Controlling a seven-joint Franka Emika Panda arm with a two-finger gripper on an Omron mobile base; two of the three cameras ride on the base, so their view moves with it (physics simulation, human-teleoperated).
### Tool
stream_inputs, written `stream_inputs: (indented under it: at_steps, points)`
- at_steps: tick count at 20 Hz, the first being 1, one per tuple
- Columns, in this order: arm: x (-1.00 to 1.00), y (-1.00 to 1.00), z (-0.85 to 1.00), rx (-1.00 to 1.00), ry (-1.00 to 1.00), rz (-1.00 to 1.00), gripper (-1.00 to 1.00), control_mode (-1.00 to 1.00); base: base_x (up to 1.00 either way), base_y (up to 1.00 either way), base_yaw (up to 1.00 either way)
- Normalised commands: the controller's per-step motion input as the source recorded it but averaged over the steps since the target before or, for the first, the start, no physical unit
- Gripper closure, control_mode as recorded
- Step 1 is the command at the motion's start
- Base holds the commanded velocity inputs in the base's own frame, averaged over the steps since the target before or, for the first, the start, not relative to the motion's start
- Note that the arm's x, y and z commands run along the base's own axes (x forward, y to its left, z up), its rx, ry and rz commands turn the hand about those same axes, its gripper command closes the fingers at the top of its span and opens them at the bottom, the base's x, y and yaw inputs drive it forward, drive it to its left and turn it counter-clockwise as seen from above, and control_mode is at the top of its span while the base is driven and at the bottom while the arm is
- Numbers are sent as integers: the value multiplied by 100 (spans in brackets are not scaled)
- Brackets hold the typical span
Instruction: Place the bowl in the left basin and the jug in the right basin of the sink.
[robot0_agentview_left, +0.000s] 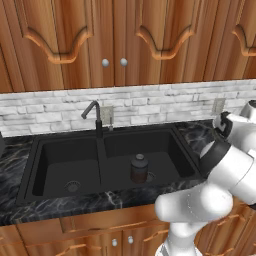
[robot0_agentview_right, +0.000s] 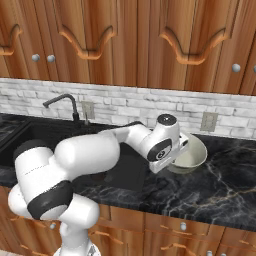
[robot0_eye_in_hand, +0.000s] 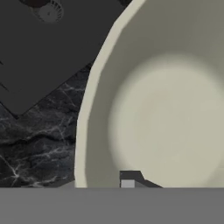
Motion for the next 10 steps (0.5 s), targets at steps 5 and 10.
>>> stream_inputs:
  at_steps: [5,10]
  points:
    - [-34,25,38,-4,-1,11,100,-100,0,0,0]
    - [-32,26,42,-7,0,16,100,-100,0,0,0]
